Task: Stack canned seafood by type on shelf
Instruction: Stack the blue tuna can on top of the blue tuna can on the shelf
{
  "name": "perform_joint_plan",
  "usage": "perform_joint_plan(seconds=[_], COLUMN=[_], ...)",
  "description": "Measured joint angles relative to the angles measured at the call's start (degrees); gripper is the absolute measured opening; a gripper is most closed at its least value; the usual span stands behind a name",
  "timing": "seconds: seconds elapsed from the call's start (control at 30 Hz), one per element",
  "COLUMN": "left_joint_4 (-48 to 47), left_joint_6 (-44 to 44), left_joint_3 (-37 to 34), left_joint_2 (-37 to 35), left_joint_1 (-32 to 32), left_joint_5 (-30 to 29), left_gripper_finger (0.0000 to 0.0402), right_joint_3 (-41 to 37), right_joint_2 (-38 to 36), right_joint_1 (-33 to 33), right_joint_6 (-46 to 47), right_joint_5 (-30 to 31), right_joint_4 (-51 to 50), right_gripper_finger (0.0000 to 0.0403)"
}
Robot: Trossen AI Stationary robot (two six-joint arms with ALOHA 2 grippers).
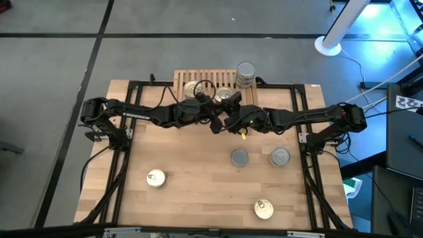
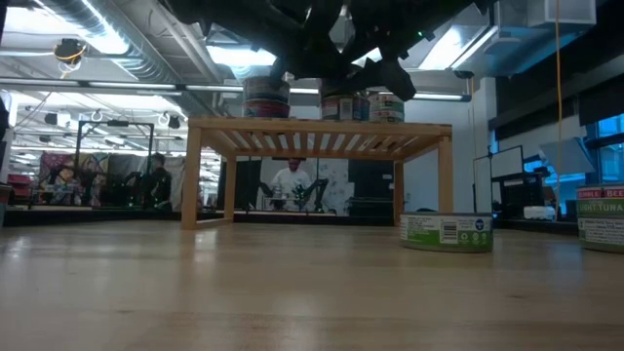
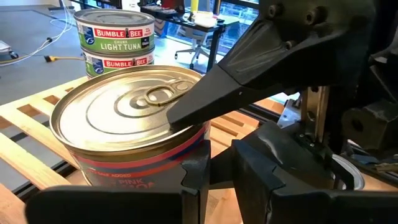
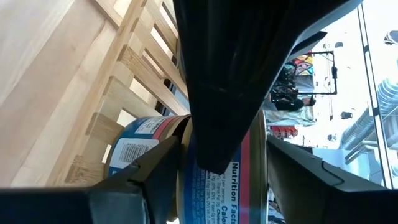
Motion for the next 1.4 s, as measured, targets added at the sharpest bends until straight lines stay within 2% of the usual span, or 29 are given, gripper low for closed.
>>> perform_joint_plan(seconds=[0.57, 0.73, 0.87, 1.1, 1.23, 1.4], left_joint_4=[-0.04, -0.04, -0.04, -0.8, -5.57, -18.06], left_joint_6=[-0.01, -0.29, -0.52, -0.61, -0.69, -2.95], left_joint_3=[0.0, 0.0, 0.0, -0.02, -0.02, -0.02], left_joint_2=[0.0, 0.0, 0.0, -1.22, -4.42, -9.58], left_joint_1=[0.39, -0.09, -1.11, -5.06, -8.71, -15.02], left_joint_5=[-0.04, -0.04, -0.02, 0.0, 0.02, 0.08], left_gripper_finger=[0.006, 0.006, 0.006, 0.006, 0.006, 0.006], right_joint_3=[0.02, 0.04, 0.04, 0.04, 0.09, 0.09], right_joint_2=[-0.02, -0.02, -0.02, -0.02, -0.04, -0.04], right_joint_1=[0.06, 2.08, 4.98, 9.8, 12.63, 16.11], right_joint_6=[1.89, 1.98, 1.98, 1.98, 3.53, 8.94], right_joint_5=[0.26, 1.07, 3.53, 11.59, 13.48, 11.44], right_joint_4=[-0.22, -0.21, -0.17, -0.19, -0.36, -0.78], right_gripper_finger=[0.023, 0.023, 0.023, 0.023, 0.023, 0.023])
